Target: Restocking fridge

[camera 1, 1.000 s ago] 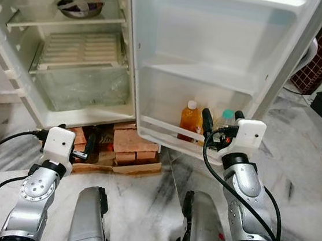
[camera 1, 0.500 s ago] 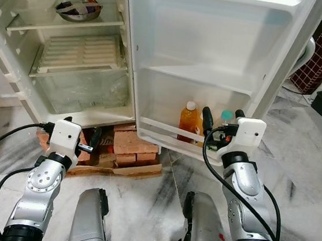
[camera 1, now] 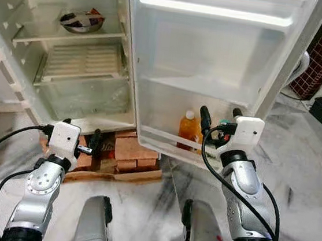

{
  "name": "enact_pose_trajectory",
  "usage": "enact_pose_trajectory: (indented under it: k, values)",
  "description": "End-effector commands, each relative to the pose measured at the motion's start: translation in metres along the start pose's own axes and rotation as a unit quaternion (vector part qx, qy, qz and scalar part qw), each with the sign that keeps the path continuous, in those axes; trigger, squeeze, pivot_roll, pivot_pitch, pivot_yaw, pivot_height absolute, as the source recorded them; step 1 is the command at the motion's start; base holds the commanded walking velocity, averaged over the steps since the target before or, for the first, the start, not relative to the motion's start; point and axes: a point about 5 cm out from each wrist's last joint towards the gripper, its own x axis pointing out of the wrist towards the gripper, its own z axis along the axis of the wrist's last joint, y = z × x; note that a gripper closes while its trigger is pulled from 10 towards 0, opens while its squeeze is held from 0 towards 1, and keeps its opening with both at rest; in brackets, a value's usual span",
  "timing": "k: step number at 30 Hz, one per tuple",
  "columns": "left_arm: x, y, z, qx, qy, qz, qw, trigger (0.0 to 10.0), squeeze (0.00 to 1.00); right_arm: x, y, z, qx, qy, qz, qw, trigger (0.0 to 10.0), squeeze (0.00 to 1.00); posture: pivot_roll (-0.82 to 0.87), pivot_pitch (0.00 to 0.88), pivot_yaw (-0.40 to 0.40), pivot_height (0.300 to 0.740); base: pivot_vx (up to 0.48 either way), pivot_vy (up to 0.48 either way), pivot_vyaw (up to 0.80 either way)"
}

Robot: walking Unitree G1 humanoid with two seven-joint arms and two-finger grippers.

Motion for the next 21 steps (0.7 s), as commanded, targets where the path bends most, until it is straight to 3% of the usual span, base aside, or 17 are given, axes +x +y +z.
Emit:
enact_pose_trajectory:
  k: [1, 11, 21]
  values:
    - [-0.005, 0.007, -0.002, -0.002, 0.007, 0.016, 1.0, 10.0, 0.0, -0.006, -0.004, -0.003, 0.002, 0.01, -0.004, 1.0, 10.0, 0.0, -0.05, 0.0, 0.03, 0.659, 0.0, 0.0, 0.0]
    - [-0.008, 0.003, -0.005, -0.008, 0.013, 0.022, 1.0, 10.0, 0.0, -0.037, -0.008, -0.024, 0.004, 0.06, -0.007, 0.998, 10.0, 0.0, -0.04, 0.0, 0.007, 0.729, 0.0, 0.0, 0.0]
    - [-0.005, -0.002, -0.005, -0.009, 0.017, 0.022, 1.0, 10.0, 0.0, -0.042, -0.007, -0.027, 0.01, 0.071, -0.007, 0.997, 10.0, 0.0, -0.03, 0.0, 0.013, 0.74, 0.0, 0.0, 0.0]
